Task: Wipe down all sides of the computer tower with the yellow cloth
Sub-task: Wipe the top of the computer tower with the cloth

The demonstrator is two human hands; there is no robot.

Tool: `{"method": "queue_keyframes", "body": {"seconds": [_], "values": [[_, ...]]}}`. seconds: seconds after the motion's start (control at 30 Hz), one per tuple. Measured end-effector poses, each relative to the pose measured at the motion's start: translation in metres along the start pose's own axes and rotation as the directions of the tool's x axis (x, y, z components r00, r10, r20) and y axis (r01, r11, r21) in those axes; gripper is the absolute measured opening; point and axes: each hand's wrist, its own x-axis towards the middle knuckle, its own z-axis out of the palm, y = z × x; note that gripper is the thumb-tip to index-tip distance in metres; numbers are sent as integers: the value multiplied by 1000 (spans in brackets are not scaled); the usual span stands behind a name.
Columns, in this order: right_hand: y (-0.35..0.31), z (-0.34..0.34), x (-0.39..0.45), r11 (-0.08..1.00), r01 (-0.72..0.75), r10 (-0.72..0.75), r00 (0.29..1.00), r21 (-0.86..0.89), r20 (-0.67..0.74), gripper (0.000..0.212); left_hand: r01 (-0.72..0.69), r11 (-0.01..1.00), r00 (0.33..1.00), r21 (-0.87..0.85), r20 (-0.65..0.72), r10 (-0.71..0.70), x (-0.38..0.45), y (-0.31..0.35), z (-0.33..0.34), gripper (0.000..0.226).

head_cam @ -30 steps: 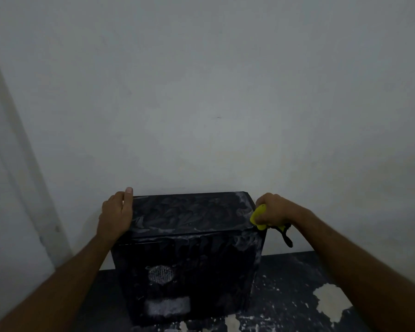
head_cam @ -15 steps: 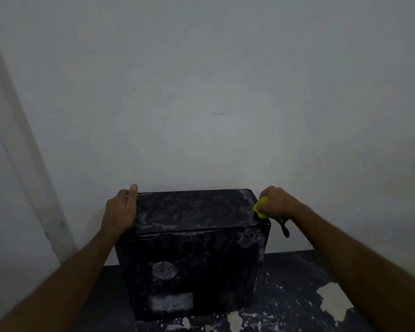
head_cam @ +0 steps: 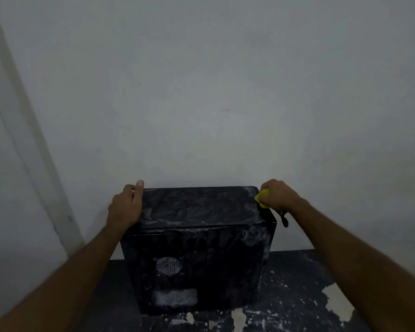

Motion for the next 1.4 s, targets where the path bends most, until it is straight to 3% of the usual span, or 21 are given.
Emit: {"method": "queue_keyframes", "body": {"seconds": [0.13,0.37,0.57,0.77,0.83,0.97,1.07,1.17,1.23,1.33,1.4], "values": [[7,-18,-1,997,-8,-7,980,75,199,18,38,999,999,-39,-7,-38,-1,2,-1,66],[-4,1,24,999,0,0,1000,-33,-11,11,74,996,997,-46,0,-74,-3,4,-3,84],[-3,-18,24,999,-42,39,980,11,194,14,96,989,994,-110,-32,-100,2,-1,-1,83],[-7,15,45,997,-63,57,991,-52,-119,10,84,989,995,-124,-42,-90,3,-2,0,80],[-9,9,42,996,-48,41,995,-78,-89,13,80,989,996,-122,-33,-85,3,-4,1,80],[-11,-11,42,996,-19,31,989,-82,144,18,84,987,996,-137,-28,-88,3,-4,0,79],[-14,-5,55,994,-59,64,997,-96,48,12,56,991,998,-125,-26,-60,3,-3,3,70],[-13,14,66,988,-72,59,993,-139,-100,26,31,992,999,-119,-39,-36,3,-2,1,67],[-17,11,65,988,-36,28,998,-148,-53,24,17,995,999,-98,-33,-21,2,-1,0,61],[-18,-9,64,997,11,3,983,-79,182,16,7,996,1000,-94,-28,-10,0,2,1,60],[-19,-13,67,998,-8,22,976,-68,217,18,-4,995,999,-96,-41,1,1,0,2,60]]}}
